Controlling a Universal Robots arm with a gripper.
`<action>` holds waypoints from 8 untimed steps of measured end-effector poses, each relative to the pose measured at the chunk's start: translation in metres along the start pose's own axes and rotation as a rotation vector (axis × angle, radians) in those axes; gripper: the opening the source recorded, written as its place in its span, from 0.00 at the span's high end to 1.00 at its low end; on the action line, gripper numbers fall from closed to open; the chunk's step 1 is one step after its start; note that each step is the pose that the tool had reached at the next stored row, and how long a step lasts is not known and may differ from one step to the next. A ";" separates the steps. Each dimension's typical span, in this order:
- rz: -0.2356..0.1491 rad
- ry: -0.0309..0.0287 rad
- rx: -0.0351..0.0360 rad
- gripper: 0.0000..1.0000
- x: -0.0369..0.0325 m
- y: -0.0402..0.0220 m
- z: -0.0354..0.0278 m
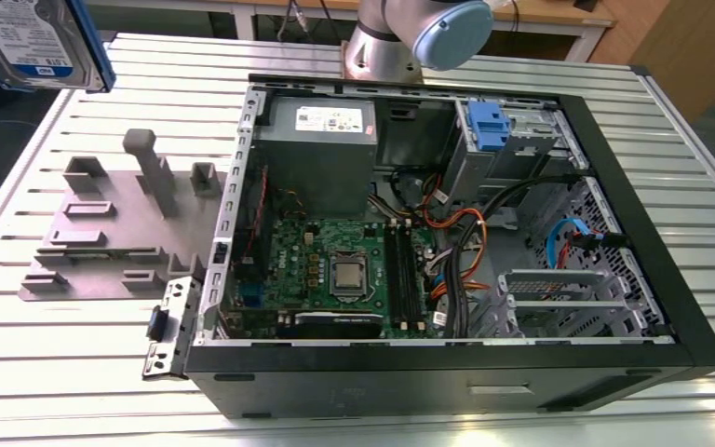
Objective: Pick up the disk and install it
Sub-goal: 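Pick up the disk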
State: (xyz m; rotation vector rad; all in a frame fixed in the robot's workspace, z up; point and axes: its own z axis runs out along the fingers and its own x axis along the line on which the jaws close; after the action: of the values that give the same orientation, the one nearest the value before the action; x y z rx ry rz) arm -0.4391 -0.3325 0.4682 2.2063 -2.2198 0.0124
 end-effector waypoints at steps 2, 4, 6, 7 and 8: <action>0.000 0.0000 -0.0001 0.64 0.0000 -0.0001 -0.0001; 0.000 0.0001 -0.0002 0.64 0.0000 -0.0010 -0.0001; 0.000 0.0000 0.0000 0.64 0.0000 -0.0028 0.0000; 0.000 0.0000 0.0000 0.64 0.0000 -0.0038 0.0000; 0.000 0.0000 0.0000 0.64 0.0000 -0.0049 0.0000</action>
State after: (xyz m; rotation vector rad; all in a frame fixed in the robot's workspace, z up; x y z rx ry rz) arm -0.4342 -0.3325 0.4682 2.2063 -2.2198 0.0123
